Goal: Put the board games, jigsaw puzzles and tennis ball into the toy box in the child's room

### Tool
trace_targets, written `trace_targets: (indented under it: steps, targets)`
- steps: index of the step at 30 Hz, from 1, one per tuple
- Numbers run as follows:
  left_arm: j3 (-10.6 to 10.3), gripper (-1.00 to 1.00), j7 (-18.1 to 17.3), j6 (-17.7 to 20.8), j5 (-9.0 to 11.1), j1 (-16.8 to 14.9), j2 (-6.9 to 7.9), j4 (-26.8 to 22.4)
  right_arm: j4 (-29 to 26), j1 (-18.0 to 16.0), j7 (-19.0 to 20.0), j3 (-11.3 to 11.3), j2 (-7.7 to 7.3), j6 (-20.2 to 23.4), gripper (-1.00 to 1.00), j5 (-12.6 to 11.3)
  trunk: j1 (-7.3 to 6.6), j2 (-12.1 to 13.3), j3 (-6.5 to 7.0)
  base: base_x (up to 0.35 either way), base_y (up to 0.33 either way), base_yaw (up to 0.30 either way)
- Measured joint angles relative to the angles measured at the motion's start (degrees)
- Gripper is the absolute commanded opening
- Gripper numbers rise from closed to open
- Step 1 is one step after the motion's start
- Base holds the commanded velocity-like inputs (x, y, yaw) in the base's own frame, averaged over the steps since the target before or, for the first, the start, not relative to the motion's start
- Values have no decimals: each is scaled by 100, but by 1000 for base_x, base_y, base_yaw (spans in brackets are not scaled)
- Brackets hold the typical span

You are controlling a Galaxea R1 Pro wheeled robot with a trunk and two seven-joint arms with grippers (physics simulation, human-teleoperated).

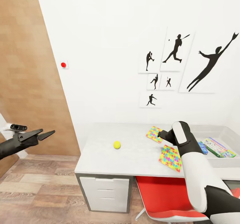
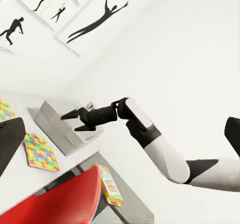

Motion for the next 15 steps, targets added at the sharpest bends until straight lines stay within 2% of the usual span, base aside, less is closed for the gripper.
trace_targets:
  steps: [1,3,5,7,9,11,15]
  targets:
    - [-113,100,0,36,-5,-117,-52,-61,-2,-2,0,1,-9,-1,100,-3,0,0,-9,0,0,0]
    - [-612,100,-1,108,-15,-514,-249,-78,-4,-20,0,9,-35,-2,100,2,0,1,-27,0,0,0]
    - [-907,100,-1,123,-21,-770,-346,102,3,-28,1,14,-47,-26,100,5,0,0,-45,0,0,0]
    - [-1046,100,135,124,-28,-939,-423,258,5,-28,0,16,-55,-68,100,6,0,0,-64,0,0,0]
    - [-1221,100,573,123,-54,-1146,-615,468,8,-28,-5,19,-72,-140,100,12,0,0,-82,0,0,0]
    - [-1288,100,869,120,-64,-1219,-721,539,9,-28,-6,20,-97,-166,100,14,0,0,-101,0,0,0]
    - [-1358,100,1149,112,-80,-1274,-803,596,28,-29,-8,15,-176,-207,100,10,0,0,-138,17,0,0]
